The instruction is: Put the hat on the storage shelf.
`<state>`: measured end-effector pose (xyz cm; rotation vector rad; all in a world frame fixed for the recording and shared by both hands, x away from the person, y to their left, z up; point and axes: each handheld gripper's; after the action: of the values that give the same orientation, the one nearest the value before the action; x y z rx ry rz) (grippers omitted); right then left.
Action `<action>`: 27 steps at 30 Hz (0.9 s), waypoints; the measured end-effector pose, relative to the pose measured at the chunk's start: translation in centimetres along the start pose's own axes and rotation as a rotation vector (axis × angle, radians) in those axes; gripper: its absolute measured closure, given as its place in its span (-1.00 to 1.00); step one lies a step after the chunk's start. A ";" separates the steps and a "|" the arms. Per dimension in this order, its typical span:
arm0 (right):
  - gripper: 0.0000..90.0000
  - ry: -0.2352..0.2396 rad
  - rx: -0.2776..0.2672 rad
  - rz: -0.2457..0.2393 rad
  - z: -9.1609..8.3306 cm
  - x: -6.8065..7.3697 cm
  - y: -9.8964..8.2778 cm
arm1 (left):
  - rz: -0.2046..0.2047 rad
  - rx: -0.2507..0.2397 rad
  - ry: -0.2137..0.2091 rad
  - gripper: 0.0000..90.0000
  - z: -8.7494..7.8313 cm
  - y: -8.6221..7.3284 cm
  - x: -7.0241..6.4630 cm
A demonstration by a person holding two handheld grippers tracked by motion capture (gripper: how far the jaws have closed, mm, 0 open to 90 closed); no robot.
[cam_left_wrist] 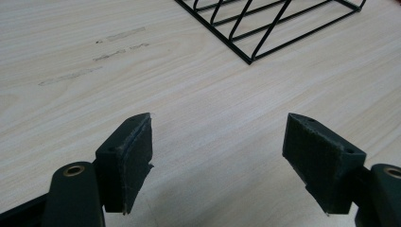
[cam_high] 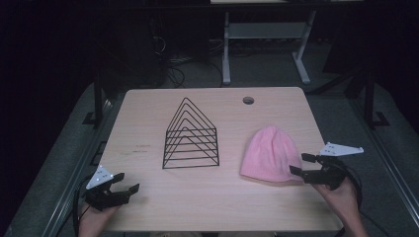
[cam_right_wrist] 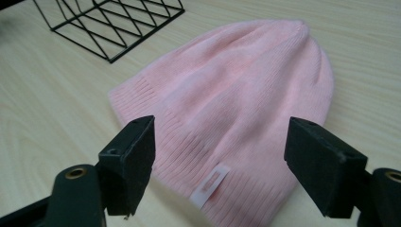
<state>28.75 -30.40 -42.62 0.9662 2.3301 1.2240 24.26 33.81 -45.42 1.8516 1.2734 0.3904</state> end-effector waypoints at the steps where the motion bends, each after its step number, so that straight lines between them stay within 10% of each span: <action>1: -0.45 0.002 0.001 -0.005 0.4 -0.4 0.5 | 0.001 0.002 0.001 -0.46 0.0 0.0 0.0; 27: -0.48 0.048 0.131 0.005 7.1 -7.8 7.3 | 0.006 0.004 -0.006 -0.46 0.2 0.0 -0.1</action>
<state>41.30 -28.78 -40.86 0.9962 2.4724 1.1199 24.33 33.65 -45.50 1.8589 1.2657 0.3854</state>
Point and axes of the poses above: each handheld gripper's, and its own axes: z roughly forward along the jaws, y roughly out of its top, x roughly to its left, and after that the axes turned 10 degrees about -z, right-handed
